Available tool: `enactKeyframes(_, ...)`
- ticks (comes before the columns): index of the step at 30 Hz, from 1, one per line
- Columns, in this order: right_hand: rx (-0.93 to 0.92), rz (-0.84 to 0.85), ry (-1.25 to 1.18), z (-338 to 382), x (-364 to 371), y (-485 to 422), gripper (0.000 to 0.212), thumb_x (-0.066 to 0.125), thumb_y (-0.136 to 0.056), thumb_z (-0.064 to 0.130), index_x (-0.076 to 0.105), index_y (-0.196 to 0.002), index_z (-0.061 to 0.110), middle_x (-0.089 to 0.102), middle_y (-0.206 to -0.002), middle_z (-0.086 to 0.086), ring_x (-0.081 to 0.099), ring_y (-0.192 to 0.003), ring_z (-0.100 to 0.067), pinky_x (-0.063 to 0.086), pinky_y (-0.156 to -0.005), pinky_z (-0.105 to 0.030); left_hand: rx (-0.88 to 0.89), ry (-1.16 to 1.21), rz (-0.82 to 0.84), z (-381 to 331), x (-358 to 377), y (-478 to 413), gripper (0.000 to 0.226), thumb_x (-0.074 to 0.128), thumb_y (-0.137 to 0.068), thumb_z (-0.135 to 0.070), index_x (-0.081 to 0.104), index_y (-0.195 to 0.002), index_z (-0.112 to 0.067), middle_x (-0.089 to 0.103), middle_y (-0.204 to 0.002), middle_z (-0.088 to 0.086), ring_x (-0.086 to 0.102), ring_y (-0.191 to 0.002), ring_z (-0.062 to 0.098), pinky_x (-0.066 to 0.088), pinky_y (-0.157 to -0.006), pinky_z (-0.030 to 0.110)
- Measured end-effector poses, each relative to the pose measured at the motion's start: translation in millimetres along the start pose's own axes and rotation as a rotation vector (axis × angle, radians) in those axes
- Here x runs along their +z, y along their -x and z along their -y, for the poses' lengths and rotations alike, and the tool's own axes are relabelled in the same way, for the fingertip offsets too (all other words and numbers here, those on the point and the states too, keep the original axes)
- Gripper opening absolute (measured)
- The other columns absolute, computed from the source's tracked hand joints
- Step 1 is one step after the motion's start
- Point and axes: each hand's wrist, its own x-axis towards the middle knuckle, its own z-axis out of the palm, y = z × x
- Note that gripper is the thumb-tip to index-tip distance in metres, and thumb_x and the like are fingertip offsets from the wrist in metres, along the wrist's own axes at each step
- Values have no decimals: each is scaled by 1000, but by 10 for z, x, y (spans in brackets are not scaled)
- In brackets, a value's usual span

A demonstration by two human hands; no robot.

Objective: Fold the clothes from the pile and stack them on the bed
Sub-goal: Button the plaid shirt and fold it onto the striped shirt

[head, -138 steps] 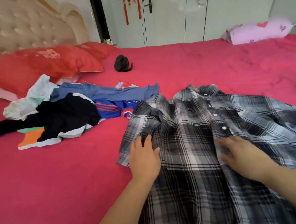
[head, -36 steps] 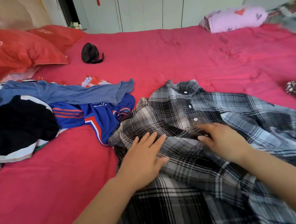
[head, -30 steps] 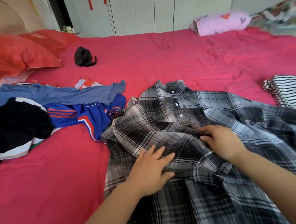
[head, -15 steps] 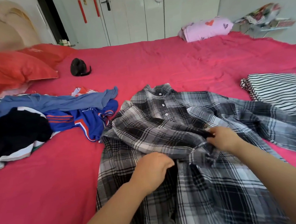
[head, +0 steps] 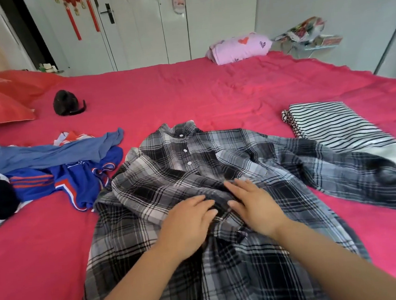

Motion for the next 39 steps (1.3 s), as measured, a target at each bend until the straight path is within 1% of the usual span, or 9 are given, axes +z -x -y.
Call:
enactKeyframes(2, 1, 89, 70, -52, -30, 44, 54, 33, -98, 44, 15, -147, 35, 11, -157, 3, 3, -145, -22, 7, -115, -49, 13, 0, 40, -87, 45, -60, 51, 23, -99, -47, 19, -148, -32, 10, -157, -7, 8, -144, 12, 8, -116, 31)
enactKeyframes(4, -3, 250, 114, -104, -14, 98, 55, 33, -98, 45, 13, -148, 33, 7, -157, 2, 0, -145, -23, 4, -115, -50, -18, -75, 316, -174, 193, -82, 58, 20, -97, -53, 1, -149, -35, -10, -157, -4, -8, -145, 19, 1, -117, 40)
enactKeyframes(6, -18, 208, 36, -206, -75, 112, 54, 36, -98, 42, 18, -147, 31, 13, -157, 0, 6, -145, -23, 11, -117, -48, -67, -124, 434, -246, 285, -141, 62, 19, -95, -58, -1, -149, -35, -14, -157, -2, -12, -144, 23, -1, -117, 45)
enactKeyframes(11, 15, -134, -40, -680, -470, 190, 48, 46, -95, 31, 36, -142, 22, 37, -147, -3, 32, -136, -19, 27, -112, -29, 18, -84, 176, -638, 222, -406, 60, 26, -97, -51, 6, -150, -29, -5, -158, -4, -5, -145, 18, 2, -118, 40)
enactKeyframes(19, 479, -410, 227, -1894, -1030, 616, 45, 52, -87, 20, 50, -132, 18, 51, -130, -10, 45, -119, -35, 40, -95, -43, 234, -68, 195, -1527, 430, -1045, 64, 32, -98, -45, -1, -150, -27, -8, -158, 2, -7, -145, 22, 3, -119, 40)
enactKeyframes(25, 738, -197, 251, -2344, -1009, 796, 64, 51, -90, 35, 22, -145, 22, 45, -134, -10, 43, -123, -31, 37, -97, -42, 172, -147, 346, -1841, 670, -1499, 63, 24, -97, -52, -3, -149, -28, -14, -157, 3, -14, -143, 28, -1, -117, 48)
enactKeyframes(32, 594, -179, 415, -2198, -959, 704, 47, 37, -92, 13, 37, -137, 27, 47, -116, -9, 47, -111, -30, 43, -86, -39, 129, -176, 413, -1821, 805, -1555, 64, 21, -97, -54, 2, -150, -25, -6, -158, 3, -7, -145, 28, -1, -117, 48)
enactKeyframes(35, 575, -232, 430, -1979, -1044, 636, 39, 41, -90, 13, 49, -127, 21, 46, -115, -8, 46, -110, -30, 45, -80, -37, 146, -23, 290, -1783, 733, -1541, 61, 26, -97, -50, 13, -150, -22, 10, -157, 5, 8, -145, 25, 12, -117, 44)
enactKeyframes(39, 425, -414, 313, -1299, -1160, 420, 36, 48, -85, 10, 56, -120, 15, 48, -117, -10, 47, -108, -30, 47, -74, -37, -49, 576, 27, -1635, 433, -1457, 52, 28, -99, -44, 31, -145, -19, 43, -143, 2, 41, -129, 19, 33, -103, 32)
